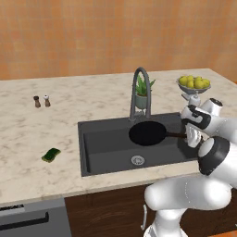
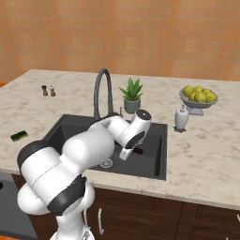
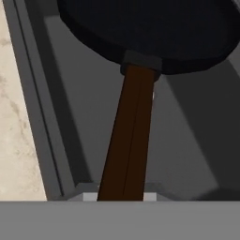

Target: Pick the pan and sponge and place them into the sink. Then turn on the water.

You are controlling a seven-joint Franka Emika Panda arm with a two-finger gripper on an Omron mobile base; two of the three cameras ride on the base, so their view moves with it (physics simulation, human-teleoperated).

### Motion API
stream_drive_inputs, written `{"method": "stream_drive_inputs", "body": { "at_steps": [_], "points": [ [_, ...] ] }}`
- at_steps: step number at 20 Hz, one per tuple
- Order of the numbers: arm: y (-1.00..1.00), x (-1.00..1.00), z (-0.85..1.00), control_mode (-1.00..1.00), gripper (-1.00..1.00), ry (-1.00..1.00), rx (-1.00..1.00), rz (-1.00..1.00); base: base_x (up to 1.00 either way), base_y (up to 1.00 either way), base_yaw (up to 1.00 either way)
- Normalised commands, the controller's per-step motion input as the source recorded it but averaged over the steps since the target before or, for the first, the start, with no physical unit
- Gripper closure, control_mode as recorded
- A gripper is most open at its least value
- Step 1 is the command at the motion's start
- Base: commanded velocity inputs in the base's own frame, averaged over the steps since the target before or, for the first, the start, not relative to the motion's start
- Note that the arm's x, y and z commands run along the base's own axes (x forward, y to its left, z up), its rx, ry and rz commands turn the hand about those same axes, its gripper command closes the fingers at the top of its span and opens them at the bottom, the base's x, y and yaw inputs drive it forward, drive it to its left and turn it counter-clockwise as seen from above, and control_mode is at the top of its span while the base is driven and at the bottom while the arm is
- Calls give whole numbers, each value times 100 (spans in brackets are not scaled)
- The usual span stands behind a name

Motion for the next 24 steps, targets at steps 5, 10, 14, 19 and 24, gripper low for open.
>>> {"method": "stream_drive_inputs", "body": {
  "at_steps": [5, 10, 14, 19, 24],
  "points": [
    [0, 13, -42, -100, 100, 0, -6, 0, 0, 0, 0],
    [0, 2, -41, -100, 100, 5, -7, 1, 0, 0, 0],
    [0, 0, -29, -100, 100, 4, -4, 1, 0, 0, 0],
    [0, 1, -36, -100, 100, 7, -5, 1, 0, 0, 0],
    [0, 0, -39, -100, 100, 9, -6, 1, 0, 0, 0]
  ]
}}
